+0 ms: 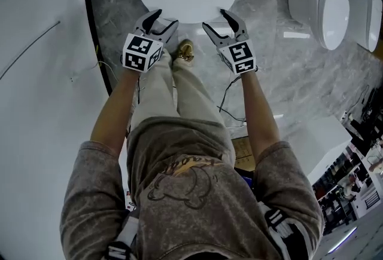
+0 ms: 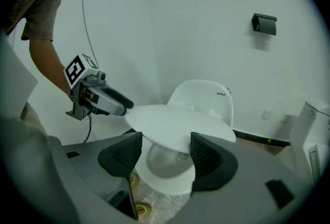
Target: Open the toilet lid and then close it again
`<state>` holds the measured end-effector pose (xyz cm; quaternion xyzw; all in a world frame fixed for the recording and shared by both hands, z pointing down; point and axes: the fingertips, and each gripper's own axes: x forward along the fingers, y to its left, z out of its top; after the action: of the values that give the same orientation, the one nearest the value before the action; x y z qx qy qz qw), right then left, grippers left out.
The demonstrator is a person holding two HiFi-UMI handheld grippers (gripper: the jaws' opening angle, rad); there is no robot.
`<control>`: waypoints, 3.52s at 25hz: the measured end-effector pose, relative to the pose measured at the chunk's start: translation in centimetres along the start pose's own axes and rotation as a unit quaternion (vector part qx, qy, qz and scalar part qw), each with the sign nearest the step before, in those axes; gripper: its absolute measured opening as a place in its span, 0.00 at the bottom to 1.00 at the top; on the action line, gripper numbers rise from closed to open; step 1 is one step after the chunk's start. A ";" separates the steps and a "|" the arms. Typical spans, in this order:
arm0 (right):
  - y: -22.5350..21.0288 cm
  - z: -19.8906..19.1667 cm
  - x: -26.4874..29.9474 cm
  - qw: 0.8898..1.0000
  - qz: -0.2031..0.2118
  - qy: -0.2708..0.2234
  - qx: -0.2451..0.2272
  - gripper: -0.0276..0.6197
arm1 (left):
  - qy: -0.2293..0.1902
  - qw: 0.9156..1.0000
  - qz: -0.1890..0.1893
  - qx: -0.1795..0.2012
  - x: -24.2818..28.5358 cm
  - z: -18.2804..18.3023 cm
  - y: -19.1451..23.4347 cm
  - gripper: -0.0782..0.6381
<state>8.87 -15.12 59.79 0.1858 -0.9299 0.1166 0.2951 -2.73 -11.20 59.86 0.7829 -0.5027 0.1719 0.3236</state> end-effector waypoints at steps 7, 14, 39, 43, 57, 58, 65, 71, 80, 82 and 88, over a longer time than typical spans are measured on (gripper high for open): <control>0.9 -6.4 2.1 0.997 0.001 0.016 0.069 0.48 | 0.038 0.999 0.008 -0.031 2.8 -6.9 0.3 0.47; 1.8 -12.0 5.2 0.993 -0.001 0.041 0.106 0.48 | 0.067 0.996 0.014 -0.048 5.4 -12.8 1.7 0.47; -1.3 -10.5 5.8 0.976 -0.033 0.046 0.209 0.48 | 0.068 0.994 0.029 -0.078 5.7 -9.1 4.1 0.38; -2.1 -1.4 1.4 0.977 -0.042 -0.002 0.211 0.48 | 0.020 0.997 0.039 -0.064 0.5 0.3 2.9 0.38; 5.5 25.1 -14.3 0.984 -0.026 -0.153 0.093 0.47 | -0.163 0.985 0.020 0.047 -21.3 23.3 -5.6 0.34; 6.5 26.0 -15.4 0.983 -0.028 -0.165 0.080 0.43 | -0.171 0.984 0.016 0.052 -22.7 23.7 -6.1 0.33; 9.5 30.0 -20.3 0.967 -0.055 -0.241 0.067 0.12 | -0.195 0.977 0.012 0.079 -27.6 24.9 -7.2 0.15; 7.5 29.8 -20.1 0.955 -0.112 -0.266 0.062 0.09 | -0.229 0.969 0.025 0.088 -26.7 25.8 -6.3 0.12; 6.4 27.9 -19.8 0.949 -0.151 -0.266 0.078 0.09 | -0.244 0.965 0.045 0.082 -25.3 24.3 -5.6 0.12; 6.3 27.8 -20.0 0.949 -0.154 -0.265 0.077 0.08 | -0.246 0.965 0.044 0.082 -25.3 24.5 -5.8 0.12; 5.7 27.2 -20.5 0.949 -0.156 -0.259 0.084 0.08 | -0.243 0.966 0.044 0.072 -25.0 24.5 -6.4 0.12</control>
<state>8.29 -13.20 25.28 0.3767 -0.9206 0.0941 0.0417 -9.25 -9.12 24.91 0.7997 -0.5862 0.0263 0.1270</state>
